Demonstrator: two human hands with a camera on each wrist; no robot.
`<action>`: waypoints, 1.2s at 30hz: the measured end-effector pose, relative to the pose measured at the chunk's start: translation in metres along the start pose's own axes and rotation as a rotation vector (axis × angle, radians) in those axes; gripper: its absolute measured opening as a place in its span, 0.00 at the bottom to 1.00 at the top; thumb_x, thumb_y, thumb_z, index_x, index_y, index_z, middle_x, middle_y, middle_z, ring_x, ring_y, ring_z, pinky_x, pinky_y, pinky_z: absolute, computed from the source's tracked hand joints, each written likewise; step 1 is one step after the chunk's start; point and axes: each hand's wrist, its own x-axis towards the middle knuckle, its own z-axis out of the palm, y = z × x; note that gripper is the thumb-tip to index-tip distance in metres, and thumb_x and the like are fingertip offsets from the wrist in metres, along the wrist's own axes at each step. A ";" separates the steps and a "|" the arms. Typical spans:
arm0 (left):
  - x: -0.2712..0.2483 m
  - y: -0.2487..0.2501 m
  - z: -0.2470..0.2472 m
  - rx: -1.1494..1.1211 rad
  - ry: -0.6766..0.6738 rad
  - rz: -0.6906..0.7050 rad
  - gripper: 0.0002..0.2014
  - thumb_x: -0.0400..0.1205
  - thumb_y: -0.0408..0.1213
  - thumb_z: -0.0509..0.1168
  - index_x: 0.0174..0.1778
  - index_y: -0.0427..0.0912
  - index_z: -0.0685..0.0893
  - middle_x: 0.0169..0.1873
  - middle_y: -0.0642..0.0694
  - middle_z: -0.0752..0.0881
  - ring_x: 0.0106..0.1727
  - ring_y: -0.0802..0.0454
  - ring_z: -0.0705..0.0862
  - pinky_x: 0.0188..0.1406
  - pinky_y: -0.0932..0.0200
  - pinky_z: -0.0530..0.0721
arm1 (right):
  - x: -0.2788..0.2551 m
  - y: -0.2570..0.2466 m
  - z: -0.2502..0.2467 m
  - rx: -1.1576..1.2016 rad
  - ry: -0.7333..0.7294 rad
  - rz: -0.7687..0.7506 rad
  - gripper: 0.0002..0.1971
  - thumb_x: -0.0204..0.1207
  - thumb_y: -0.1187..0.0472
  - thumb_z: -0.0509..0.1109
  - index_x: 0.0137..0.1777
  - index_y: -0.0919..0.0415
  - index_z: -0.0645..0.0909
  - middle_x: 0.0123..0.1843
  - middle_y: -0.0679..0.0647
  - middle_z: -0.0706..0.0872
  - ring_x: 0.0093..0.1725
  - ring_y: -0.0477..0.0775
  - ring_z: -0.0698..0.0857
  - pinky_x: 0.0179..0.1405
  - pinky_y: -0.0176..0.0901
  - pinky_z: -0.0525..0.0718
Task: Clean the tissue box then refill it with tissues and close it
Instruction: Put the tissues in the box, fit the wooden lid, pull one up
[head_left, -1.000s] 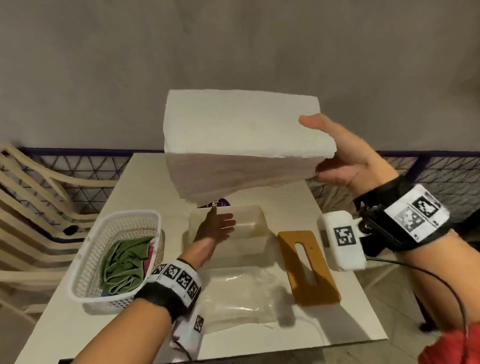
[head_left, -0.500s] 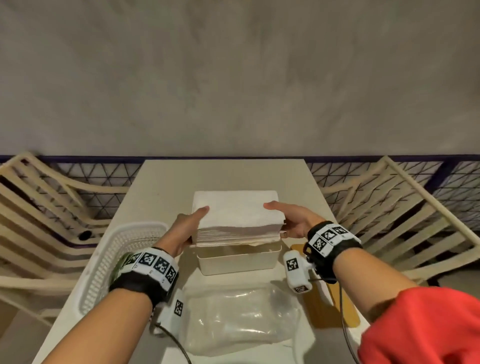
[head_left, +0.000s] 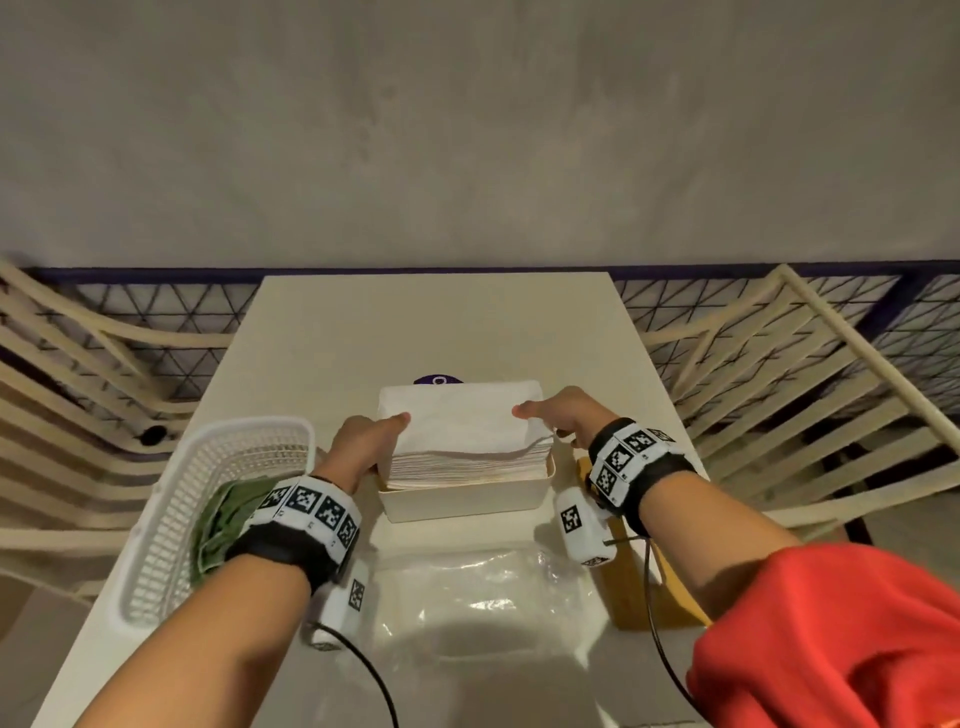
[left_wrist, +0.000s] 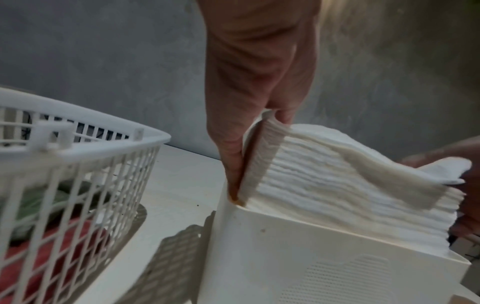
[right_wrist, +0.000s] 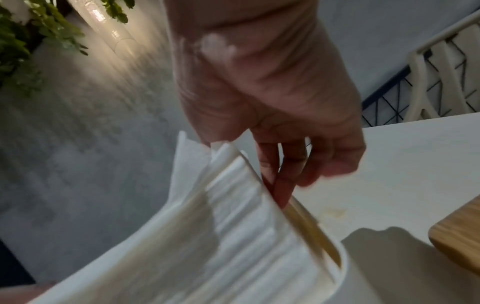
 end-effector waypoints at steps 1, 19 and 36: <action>0.000 -0.001 0.002 0.051 0.015 -0.012 0.25 0.78 0.50 0.66 0.56 0.29 0.80 0.51 0.39 0.85 0.54 0.38 0.84 0.56 0.50 0.82 | 0.003 0.001 0.001 -0.042 0.007 -0.017 0.23 0.71 0.52 0.76 0.58 0.70 0.77 0.48 0.59 0.79 0.46 0.57 0.78 0.44 0.46 0.77; -0.008 -0.004 0.022 0.662 0.232 0.392 0.17 0.81 0.34 0.61 0.65 0.34 0.73 0.56 0.35 0.83 0.56 0.38 0.83 0.47 0.50 0.80 | 0.012 0.023 0.017 -0.635 0.204 -0.552 0.22 0.71 0.59 0.74 0.62 0.64 0.73 0.57 0.61 0.76 0.56 0.64 0.79 0.48 0.50 0.78; 0.019 -0.022 0.028 1.033 -0.033 0.555 0.19 0.79 0.23 0.53 0.67 0.35 0.71 0.60 0.35 0.73 0.59 0.38 0.78 0.57 0.46 0.82 | 0.026 0.031 0.036 -1.436 -0.028 -0.680 0.20 0.75 0.69 0.60 0.68 0.65 0.69 0.66 0.63 0.77 0.60 0.65 0.82 0.75 0.65 0.59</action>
